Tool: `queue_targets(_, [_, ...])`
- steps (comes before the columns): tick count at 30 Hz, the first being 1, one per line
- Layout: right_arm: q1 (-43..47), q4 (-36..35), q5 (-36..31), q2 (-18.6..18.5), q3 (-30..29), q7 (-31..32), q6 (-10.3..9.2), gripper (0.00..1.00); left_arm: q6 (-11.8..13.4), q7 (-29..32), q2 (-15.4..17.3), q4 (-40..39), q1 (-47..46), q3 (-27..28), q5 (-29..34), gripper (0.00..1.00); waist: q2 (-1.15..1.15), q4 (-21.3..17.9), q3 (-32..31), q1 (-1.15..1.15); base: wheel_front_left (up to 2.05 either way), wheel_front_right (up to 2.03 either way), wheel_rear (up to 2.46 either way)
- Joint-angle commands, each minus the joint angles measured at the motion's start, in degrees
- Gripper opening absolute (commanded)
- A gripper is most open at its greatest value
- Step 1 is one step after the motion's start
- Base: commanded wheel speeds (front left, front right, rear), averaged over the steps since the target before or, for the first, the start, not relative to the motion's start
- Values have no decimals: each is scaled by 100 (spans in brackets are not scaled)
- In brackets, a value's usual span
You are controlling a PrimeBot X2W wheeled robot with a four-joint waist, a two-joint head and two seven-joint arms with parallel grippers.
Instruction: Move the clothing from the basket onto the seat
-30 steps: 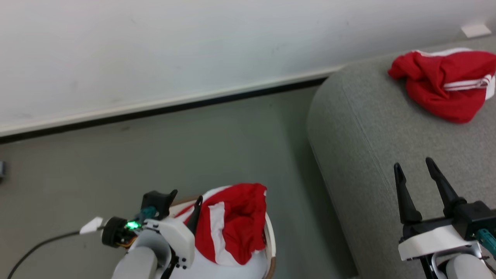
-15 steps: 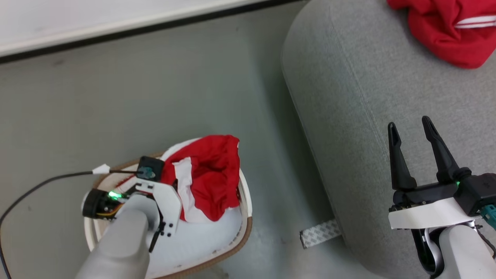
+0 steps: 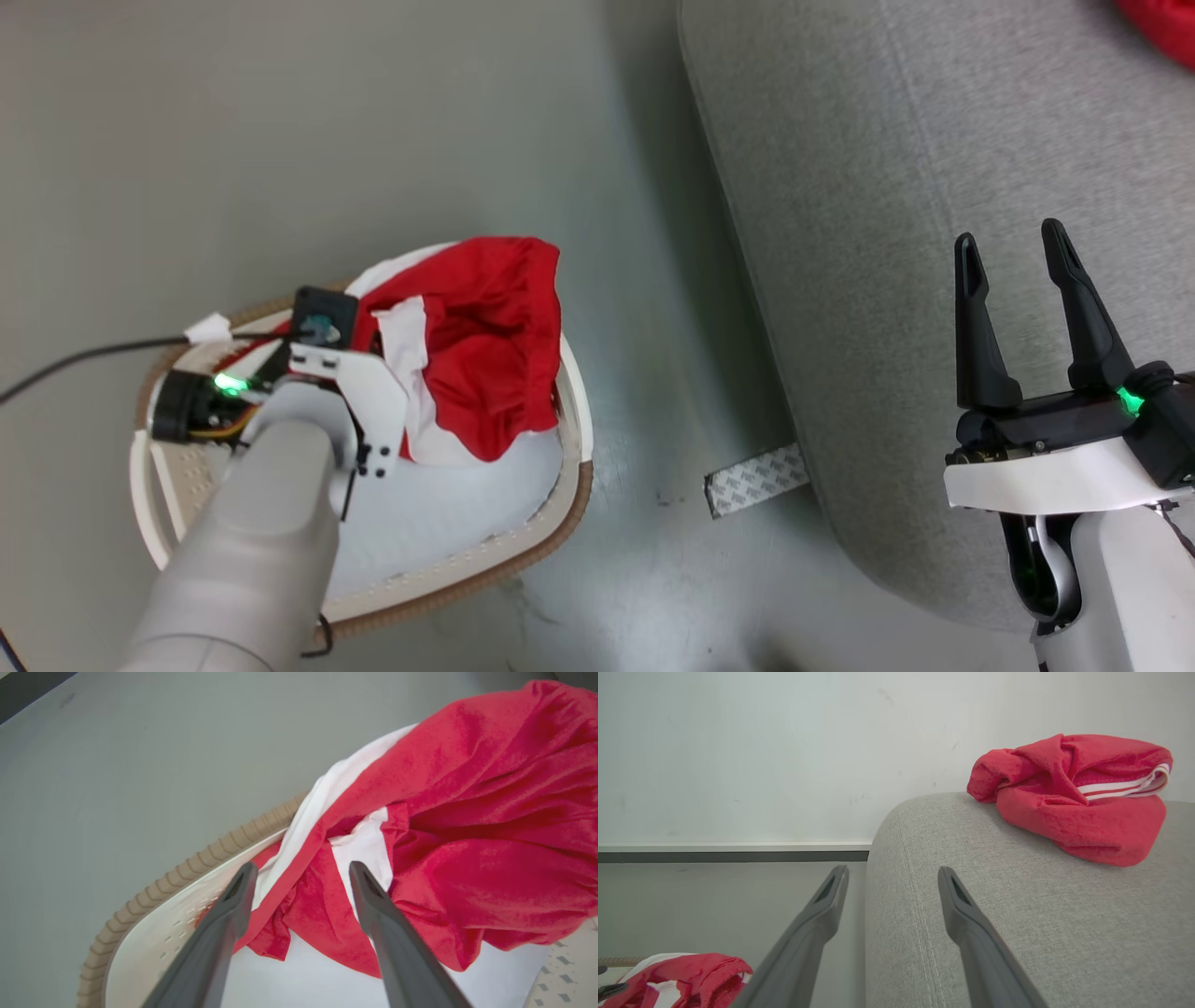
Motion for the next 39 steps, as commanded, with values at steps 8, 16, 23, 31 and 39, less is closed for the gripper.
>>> queue_targets(8, [-140, -70, 130, 31, 23, 3, -13, 100, 92, -124, 199, 172, -382, -54, 9, 100, 0, -25, 454, -1, 0, 0, 0])
queue_targets(16, [-177, -78, 307, 33, 33, 3, -13, 100, 145, -184, 227, 247, -561, -158, -4, 100, 0, -23, 583, -1, 0, 0, 0])
queue_targets(23, [-170, -94, 354, 34, 64, 3, -13, 100, 175, -201, 235, 283, -677, -261, 0, 100, 0, -34, 680, -1, 0, 0, 0])
queue_targets(31, [-133, -88, 348, 33, 59, 3, -13, 100, 123, -132, 165, 314, -664, -321, -88, 0, 0, -28, 712, -1, 0, 0, 0])
queue_targets(39, [-57, 36, 226, 30, 12, 3, -13, 100, -71, -254, -82, 326, -507, -299, -315, 0, 0, 154, 434, -1, 0, 0, 0])
